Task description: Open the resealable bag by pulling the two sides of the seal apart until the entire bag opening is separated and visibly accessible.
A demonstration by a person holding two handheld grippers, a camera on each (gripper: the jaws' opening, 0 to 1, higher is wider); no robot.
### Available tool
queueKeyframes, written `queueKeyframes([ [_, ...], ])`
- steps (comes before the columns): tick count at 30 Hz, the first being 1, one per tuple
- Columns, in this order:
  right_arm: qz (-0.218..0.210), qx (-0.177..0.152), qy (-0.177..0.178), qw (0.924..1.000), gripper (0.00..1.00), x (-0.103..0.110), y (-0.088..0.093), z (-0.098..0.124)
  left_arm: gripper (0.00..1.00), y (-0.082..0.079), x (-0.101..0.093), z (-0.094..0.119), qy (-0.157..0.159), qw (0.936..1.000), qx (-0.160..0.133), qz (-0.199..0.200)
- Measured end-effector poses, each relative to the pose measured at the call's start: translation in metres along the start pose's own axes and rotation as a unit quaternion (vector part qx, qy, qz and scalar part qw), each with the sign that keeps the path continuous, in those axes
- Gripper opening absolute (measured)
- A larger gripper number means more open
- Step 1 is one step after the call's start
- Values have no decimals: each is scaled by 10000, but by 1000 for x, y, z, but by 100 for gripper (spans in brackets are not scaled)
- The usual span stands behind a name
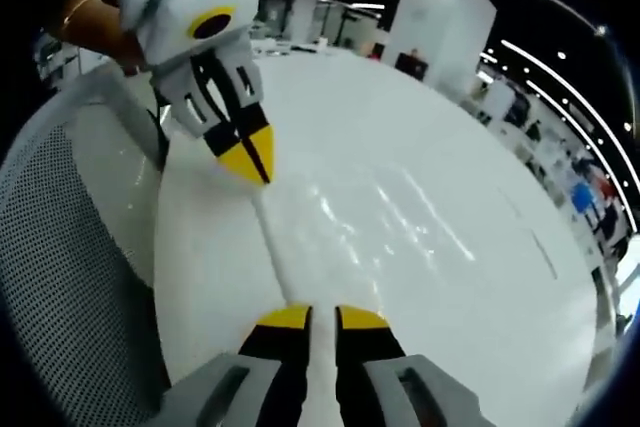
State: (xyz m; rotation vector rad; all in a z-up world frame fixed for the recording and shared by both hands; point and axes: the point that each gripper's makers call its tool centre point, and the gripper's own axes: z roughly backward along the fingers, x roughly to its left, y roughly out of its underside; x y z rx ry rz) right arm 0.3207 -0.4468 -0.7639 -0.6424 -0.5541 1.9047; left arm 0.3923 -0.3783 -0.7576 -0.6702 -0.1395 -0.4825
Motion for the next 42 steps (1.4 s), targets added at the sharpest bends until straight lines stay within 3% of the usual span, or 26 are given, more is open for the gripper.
queueKeyframes([
  [20, -553, -91, 316, 9979, 4, -59, -2, -20, 0, -9, 57, -28, -228, 9996, 60, -185],
  [28, -729, -151, 312, 9967, 5, -67, -4, -25, 0, -8, 72, -35, -256, 9989, 123, -381],
  [34, -757, -187, 313, 9965, 5, -67, -6, -26, 1, -11, 76, -33, -283, 9991, 66, -306],
  [38, -781, -256, 354, 9960, 6, -66, -9, -21, 14, -20, 72, -28, -264, 9995, -159, -60],
  [42, -915, -360, 410, 9943, 8, -65, -12, -13, 17, -19, 70, -22, -327, 9993, -176, 44],
])
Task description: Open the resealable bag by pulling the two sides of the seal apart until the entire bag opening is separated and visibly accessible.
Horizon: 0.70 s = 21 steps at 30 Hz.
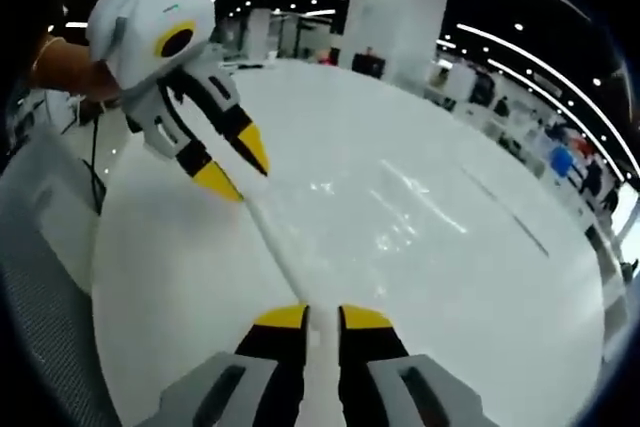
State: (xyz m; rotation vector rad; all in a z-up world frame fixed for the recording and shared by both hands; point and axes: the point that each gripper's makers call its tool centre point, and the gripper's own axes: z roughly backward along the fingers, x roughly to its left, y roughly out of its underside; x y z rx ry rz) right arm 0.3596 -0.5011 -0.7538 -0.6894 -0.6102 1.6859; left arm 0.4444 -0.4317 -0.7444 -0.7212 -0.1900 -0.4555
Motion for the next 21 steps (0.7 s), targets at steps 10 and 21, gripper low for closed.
queueKeyframes([
  [10, -666, -382, 31, 9970, 25, 11, 0, 27, 32, -10, -6, 42, -191, 9863, -915, 1360],
  [21, -779, -682, -14, 9946, 33, 37, 3, 62, 51, 11, -21, 89, -412, 9722, -1151, 1995],
])
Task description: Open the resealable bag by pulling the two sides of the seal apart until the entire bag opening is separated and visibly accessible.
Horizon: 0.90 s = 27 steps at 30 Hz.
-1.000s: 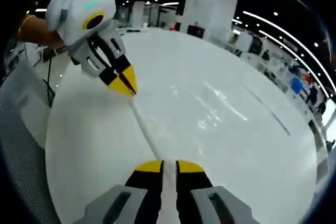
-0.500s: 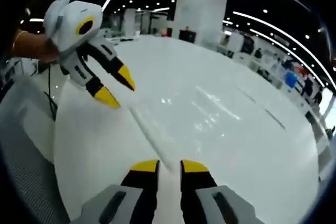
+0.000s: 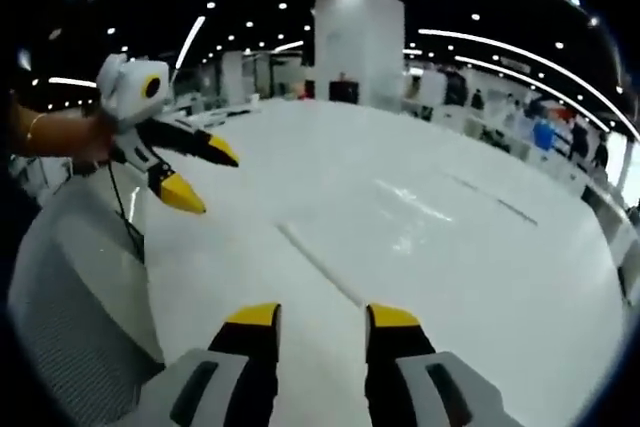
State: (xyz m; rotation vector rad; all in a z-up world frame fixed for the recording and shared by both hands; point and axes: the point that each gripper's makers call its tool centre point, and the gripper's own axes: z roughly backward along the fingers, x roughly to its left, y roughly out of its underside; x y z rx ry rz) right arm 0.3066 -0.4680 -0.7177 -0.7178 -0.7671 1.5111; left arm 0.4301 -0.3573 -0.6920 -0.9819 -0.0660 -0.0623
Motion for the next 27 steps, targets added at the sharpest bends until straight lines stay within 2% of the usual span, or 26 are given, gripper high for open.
queueKeyframes([
  [7, -85, -71, 95, 9999, 36, 15, 5, 21, 61, 6, -9, 27, -107, 9994, -145, 291],
  [12, -187, -96, 203, 9996, 40, 22, 12, 33, 64, 11, -14, 41, -177, 9992, -145, 341],
  [16, -275, -81, 267, 9992, 41, 25, 18, 42, 71, 12, -14, 50, -215, 9985, -200, 455],
  [21, -481, -89, 388, 9980, 46, 24, 23, 50, 71, 15, -15, 57, -290, 9979, -232, 531],
  [27, -477, -133, 456, 9977, 48, 28, 19, 55, 71, 20, -17, 62, -317, 9967, -260, 700],
])
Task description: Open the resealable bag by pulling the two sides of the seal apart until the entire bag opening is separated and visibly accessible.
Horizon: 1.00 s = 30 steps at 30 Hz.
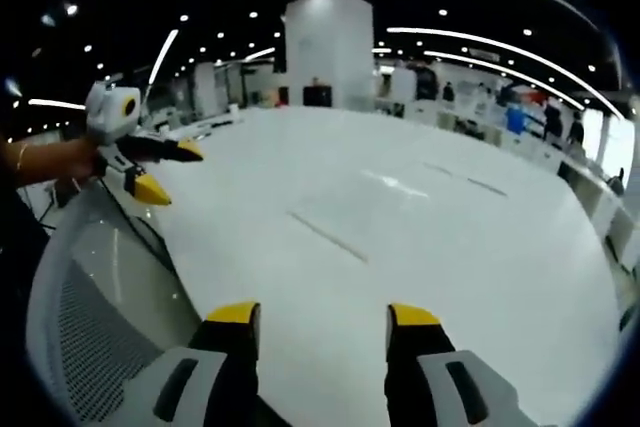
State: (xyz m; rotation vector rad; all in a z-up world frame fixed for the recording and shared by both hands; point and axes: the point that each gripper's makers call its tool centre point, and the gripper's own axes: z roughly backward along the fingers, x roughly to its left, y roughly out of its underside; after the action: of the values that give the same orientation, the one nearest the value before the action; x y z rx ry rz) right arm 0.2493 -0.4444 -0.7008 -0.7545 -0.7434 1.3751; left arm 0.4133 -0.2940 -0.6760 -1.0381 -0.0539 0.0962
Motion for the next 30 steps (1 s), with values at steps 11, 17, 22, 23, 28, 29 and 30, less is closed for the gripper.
queueKeyframes([
  [11, 23, 15, 55, 10000, 48, 0, 0, 1, 76, 5, -6, 2, 72, 9999, 5, 124],
  [17, 49, 65, 114, 9999, 48, -1, 3, 1, 76, 5, -6, 2, 79, 9999, -4, 146],
  [22, 176, -120, 262, 9994, 47, -6, -3, 4, 77, 3, -5, 3, 57, 9998, -57, 179],
  [23, 180, -144, 266, 9994, 47, -6, -4, 4, 77, 4, -5, 3, 53, 9998, -46, 167],
  [28, 347, -128, 312, 9988, 49, -5, -4, 2, 79, 4, -3, 3, -34, 9999, -52, 133],
  [29, 381, -106, 301, 9988, 50, -4, -4, 2, 79, 3, -3, 3, -41, 9999, -62, 152],
  [30, 387, -95, 279, 9988, 51, -3, -4, 2, 80, 3, -2, 4, -61, 9998, -82, 180],
])
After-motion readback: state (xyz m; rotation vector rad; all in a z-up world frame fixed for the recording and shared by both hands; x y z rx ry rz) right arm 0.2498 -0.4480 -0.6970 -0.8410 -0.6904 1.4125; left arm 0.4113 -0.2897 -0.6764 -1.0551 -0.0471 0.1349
